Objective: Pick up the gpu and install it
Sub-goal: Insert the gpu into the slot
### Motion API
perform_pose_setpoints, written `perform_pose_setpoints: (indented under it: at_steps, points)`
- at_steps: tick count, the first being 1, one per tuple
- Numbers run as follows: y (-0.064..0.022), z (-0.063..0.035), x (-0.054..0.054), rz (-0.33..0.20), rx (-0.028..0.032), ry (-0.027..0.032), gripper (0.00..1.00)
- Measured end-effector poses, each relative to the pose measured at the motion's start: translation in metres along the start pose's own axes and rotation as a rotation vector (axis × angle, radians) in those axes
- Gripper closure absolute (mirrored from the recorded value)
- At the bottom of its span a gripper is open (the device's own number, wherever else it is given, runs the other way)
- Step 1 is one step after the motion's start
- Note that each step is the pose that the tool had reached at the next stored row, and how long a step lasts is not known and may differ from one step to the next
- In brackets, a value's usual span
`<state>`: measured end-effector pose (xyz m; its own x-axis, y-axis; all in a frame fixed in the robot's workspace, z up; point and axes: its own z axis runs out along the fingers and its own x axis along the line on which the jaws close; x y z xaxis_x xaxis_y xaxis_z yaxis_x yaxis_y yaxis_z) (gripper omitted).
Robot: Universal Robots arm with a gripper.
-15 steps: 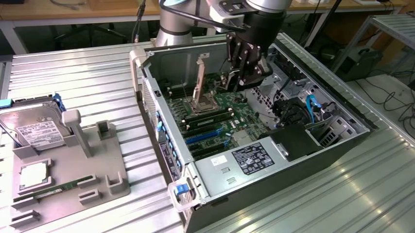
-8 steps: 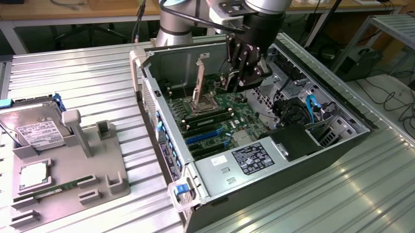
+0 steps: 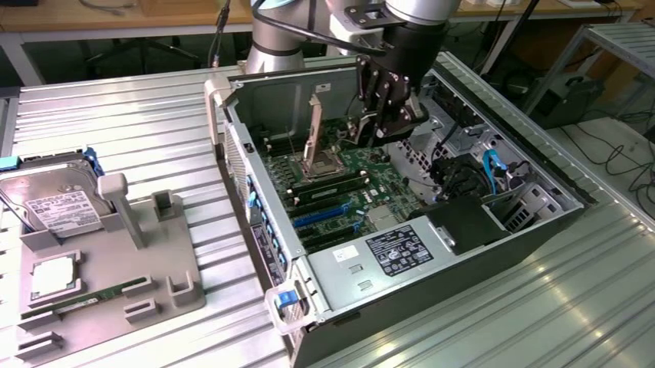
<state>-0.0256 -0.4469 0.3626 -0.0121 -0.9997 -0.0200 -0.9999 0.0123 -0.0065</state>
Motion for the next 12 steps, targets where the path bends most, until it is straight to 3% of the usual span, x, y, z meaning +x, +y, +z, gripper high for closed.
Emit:
perform_pose_setpoints:
  at_steps: [9, 12]
  points:
    - [0.0005, 0.0059, 0.0, 0.0, 0.0, -0.0001, 0.72]
    - [0.0006, 0.0106, 0.0, 0.0, -0.0031, 0.0, 0.72]
